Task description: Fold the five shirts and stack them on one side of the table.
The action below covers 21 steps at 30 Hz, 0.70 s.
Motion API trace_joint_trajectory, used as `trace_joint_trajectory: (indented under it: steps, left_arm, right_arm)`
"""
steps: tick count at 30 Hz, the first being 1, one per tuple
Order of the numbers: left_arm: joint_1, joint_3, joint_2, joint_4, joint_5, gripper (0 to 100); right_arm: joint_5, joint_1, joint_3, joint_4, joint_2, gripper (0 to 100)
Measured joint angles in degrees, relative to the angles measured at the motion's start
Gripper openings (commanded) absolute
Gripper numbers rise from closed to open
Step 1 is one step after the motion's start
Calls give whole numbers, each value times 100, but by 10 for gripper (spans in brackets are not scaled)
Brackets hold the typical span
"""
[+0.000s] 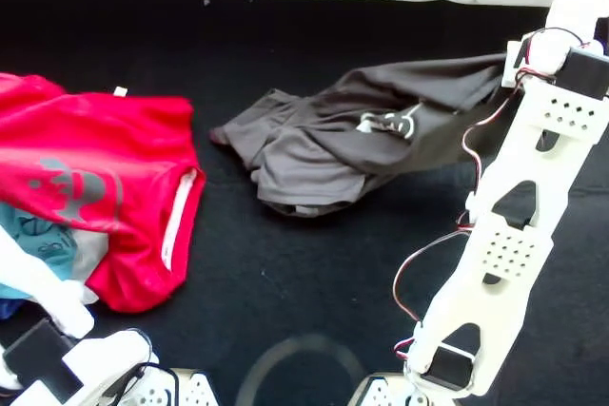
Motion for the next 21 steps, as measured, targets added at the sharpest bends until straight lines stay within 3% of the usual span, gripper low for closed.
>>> trace_joint_trajectory:
  steps: [5, 10, 13, 21]
  left_arm:
    - [18, -44, 0, 0, 0, 42]
    - [79, 615, 0, 0, -9, 219]
    - [105, 809, 0, 53, -9, 260]
    - [378, -26, 0, 1925, 703, 258]
  right_arm:
    - [0, 0, 0, 0, 0, 29]
    - [0, 0, 0, 0, 0, 246]
    - [0, -26, 0, -9, -9, 269]
    - [0, -730, 0, 123, -35, 259]
